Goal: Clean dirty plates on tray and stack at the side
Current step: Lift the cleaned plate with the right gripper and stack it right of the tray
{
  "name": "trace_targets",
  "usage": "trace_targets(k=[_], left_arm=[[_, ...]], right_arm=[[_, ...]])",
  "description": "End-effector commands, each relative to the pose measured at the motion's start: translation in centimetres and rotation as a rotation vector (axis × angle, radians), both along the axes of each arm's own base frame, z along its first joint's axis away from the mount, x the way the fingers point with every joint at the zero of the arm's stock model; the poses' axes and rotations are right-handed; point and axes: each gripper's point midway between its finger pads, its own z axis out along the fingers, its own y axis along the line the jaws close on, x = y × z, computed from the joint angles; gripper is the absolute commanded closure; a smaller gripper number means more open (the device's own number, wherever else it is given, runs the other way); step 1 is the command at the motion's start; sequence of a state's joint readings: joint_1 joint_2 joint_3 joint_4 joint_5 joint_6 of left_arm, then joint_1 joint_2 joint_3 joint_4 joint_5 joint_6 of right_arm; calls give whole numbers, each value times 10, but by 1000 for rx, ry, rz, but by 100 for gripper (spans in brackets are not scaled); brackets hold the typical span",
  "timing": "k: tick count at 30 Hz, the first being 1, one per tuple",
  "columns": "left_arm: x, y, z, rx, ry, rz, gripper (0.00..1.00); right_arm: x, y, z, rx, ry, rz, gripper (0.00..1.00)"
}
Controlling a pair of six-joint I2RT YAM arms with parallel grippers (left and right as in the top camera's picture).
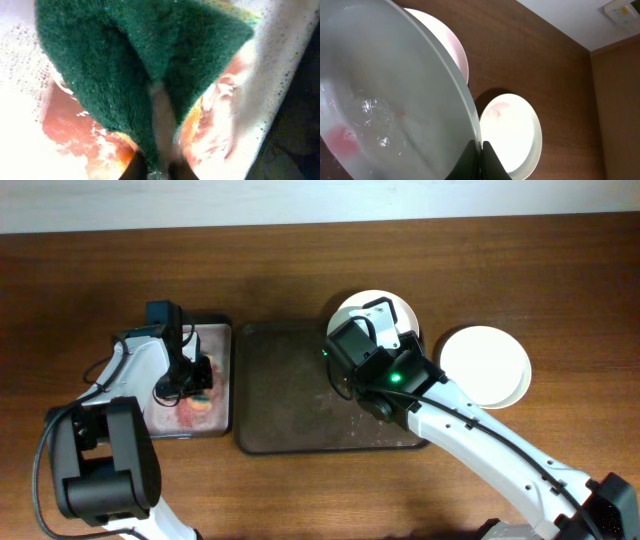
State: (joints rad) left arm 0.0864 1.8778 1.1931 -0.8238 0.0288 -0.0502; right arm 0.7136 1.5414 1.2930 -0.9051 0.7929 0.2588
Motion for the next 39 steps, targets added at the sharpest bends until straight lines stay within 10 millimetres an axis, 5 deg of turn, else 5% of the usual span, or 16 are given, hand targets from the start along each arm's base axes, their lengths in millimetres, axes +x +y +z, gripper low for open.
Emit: trace_targets(k=[1,6,7,8,11,12,22,25,29,34,39], left_arm=[[1,5,1,26,5,4,100],[4,6,15,30,-14,5,97],[7,6,21,31,-28,5,60],[9,6,28,31,-43,5,44],[16,6,52,33,-100,6,27],[17,6,58,33,-115,6,3],[15,-5,66,-28,-129,-1,0],[14,-5,65,-28,-126,-2,1],[14,-5,65,-28,-126,-1,0],[14,-5,65,-28,-126,-2,0],[14,-5,65,-28,-126,-1,0]], right_arm=[[1,0,17,25,-52,-9,96],[3,-5,24,-3,-82,-28,96],[3,-5,25,-2,-84,-27,96],[3,-4,26,0,-86,-26,96],[1,3,31,-16,-99,-2,96],[-1,7,32,-33,-101,19,96],[-26,38,78,-273,-313,93,96],[-27,52,75,-224,-311,128,96],[-25,37,95,-261,-415,36,96],[-24,47,90,-207,-399,64,96],[-17,59,55,24,-263,85,96]])
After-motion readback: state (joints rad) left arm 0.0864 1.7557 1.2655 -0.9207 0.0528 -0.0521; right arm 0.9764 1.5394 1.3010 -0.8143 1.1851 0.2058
